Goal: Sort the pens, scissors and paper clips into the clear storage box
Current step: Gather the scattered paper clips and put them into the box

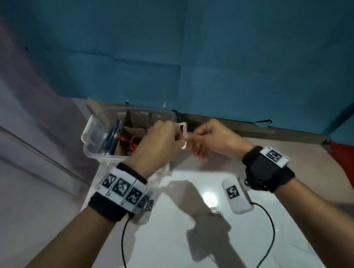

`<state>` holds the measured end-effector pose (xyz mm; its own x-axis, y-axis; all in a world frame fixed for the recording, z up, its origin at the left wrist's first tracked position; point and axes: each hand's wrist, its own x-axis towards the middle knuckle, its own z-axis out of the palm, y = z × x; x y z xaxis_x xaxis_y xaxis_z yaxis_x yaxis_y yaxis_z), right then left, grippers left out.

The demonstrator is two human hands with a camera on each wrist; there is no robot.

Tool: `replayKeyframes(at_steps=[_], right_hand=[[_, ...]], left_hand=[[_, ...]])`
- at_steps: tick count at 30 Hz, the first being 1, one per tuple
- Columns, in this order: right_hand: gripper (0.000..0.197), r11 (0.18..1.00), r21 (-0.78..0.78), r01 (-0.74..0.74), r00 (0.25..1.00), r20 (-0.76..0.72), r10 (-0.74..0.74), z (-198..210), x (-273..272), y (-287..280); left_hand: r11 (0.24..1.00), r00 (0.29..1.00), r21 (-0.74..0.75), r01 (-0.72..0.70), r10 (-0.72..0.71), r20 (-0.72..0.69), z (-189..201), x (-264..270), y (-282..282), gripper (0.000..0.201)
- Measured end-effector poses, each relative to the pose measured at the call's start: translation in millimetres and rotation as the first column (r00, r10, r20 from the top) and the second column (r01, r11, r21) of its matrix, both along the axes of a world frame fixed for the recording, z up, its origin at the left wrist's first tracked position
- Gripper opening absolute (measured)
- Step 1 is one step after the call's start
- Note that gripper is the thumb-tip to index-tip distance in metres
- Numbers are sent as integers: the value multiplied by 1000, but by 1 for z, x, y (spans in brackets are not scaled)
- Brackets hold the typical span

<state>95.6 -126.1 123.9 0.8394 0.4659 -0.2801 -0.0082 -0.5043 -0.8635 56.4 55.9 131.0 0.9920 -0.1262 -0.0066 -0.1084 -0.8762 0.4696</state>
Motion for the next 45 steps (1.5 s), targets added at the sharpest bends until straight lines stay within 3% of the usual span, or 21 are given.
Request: replayKeyframes(at_steps=[3, 7, 9, 11, 14, 16, 20, 22, 27, 30, 34, 38, 41, 43, 45], right_hand=[[26, 965, -224, -136, 986, -125, 110, -47, -28, -41], [12, 807, -555, -201, 966, 25, 257, -124, -53, -58], [4, 783, -593, -187, 955, 76, 286, -149, -70, -61], [8, 780, -596, -191, 940, 119, 321, -164, -94, -65], [40, 850, -504, -151, 904, 278, 326, -170, -134, -72], [47, 878, -457, -143, 910, 287, 298, -167, -140, -80], [14, 884, -464, -57, 956, 231, 182, -172, -132, -108], [6, 888, -460, -4, 972, 205, 110, -181, -141, -113], [7, 918, -385, 94, 956, 294, 26, -194, -150, -76], [10, 936, -352, 24, 957, 278, 80, -199, -147, -63], [11, 957, -287, 38, 975, 222, 28, -193, -142, -77], [26, 946, -325, 21, 981, 191, 44, -190, -142, -84], [7, 949, -314, 39, 960, 274, 52, -201, -144, -68], [9, 952, -299, 69, 946, 321, 32, -210, -144, -63], [13, 951, -299, 77, 937, 347, 34, -216, -143, -63]], left_hand=[[992, 975, -48, 114, -121, -188, -47, -31, -40, 19], [981, 918, 83, 178, -135, -372, -123, -53, -60, 24], [968, 896, 110, 226, -162, -414, -152, -69, -59, 34], [953, 877, 89, 290, -228, -423, -171, -92, -57, 32], [933, 864, 26, 358, -321, -389, -188, -121, -55, 27], [930, 864, -46, 364, -356, -357, -190, -130, -49, 30], [931, 866, -78, 355, -360, -348, -188, -130, -33, 44], [940, 878, -63, 337, -337, -340, -190, -131, -32, 42], [963, 913, -122, 239, -265, -309, -193, -122, -58, 13], [976, 942, -159, 145, -186, -278, -192, -114, -70, 37], [973, 950, -229, 41, -109, -293, -191, -108, -71, 32], [972, 941, -215, 100, -162, -297, -202, -111, -64, 24], [953, 933, -283, 110, -197, -301, -203, -110, -72, 15], [953, 935, -278, 121, -203, -292, -202, -107, -76, 7], [971, 943, -183, 151, -198, -269, -204, -107, -76, 11]])
